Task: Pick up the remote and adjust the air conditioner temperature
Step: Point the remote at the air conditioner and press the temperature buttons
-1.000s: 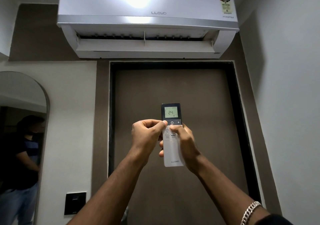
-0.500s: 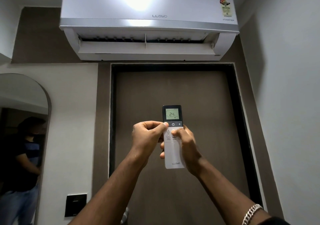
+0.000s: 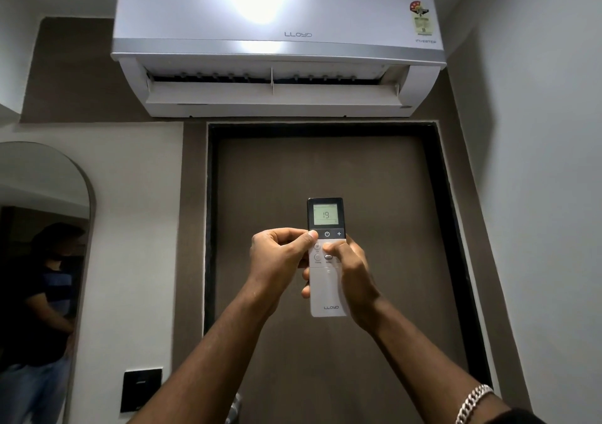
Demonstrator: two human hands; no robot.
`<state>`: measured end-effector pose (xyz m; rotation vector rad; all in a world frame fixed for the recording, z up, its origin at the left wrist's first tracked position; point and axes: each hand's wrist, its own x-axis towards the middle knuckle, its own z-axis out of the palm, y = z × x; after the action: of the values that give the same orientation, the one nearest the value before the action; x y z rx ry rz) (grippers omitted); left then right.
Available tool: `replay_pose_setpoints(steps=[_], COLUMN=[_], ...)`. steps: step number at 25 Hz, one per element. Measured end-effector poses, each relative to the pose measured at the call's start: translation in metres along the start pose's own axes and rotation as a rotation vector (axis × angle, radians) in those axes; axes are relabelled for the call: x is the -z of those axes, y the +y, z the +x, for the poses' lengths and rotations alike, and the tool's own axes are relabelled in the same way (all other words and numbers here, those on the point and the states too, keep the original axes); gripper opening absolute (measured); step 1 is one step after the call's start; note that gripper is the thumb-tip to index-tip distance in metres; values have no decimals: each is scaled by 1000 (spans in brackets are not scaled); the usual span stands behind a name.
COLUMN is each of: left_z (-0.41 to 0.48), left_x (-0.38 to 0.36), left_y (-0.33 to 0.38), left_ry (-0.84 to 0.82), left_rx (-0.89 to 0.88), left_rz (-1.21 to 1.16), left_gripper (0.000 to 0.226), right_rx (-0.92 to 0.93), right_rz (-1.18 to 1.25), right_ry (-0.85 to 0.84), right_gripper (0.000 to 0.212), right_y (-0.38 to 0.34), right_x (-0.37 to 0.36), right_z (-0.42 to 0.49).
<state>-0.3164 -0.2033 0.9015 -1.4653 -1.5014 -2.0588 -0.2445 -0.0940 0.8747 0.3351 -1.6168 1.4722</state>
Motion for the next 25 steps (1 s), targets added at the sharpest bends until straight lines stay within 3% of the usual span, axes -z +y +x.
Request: replay_pose_setpoints(steps=[8, 16, 25], left_z=[0, -4, -2], left_x=[-2, -1, 0], left_y=[0, -2, 0], left_ry=[-16, -72, -90], left_rx=[-5, -10, -30], left_rz=[-7, -75, -69], left_gripper=[16, 6, 6], right_rx=[-71, -54, -50], right_rz=[16, 1, 24], right_ry=[-14, 31, 28], right_gripper=[63, 41, 52], right_y=[-4, -8, -9], right_x=[1, 5, 1], right_z=[-2, -4, -3])
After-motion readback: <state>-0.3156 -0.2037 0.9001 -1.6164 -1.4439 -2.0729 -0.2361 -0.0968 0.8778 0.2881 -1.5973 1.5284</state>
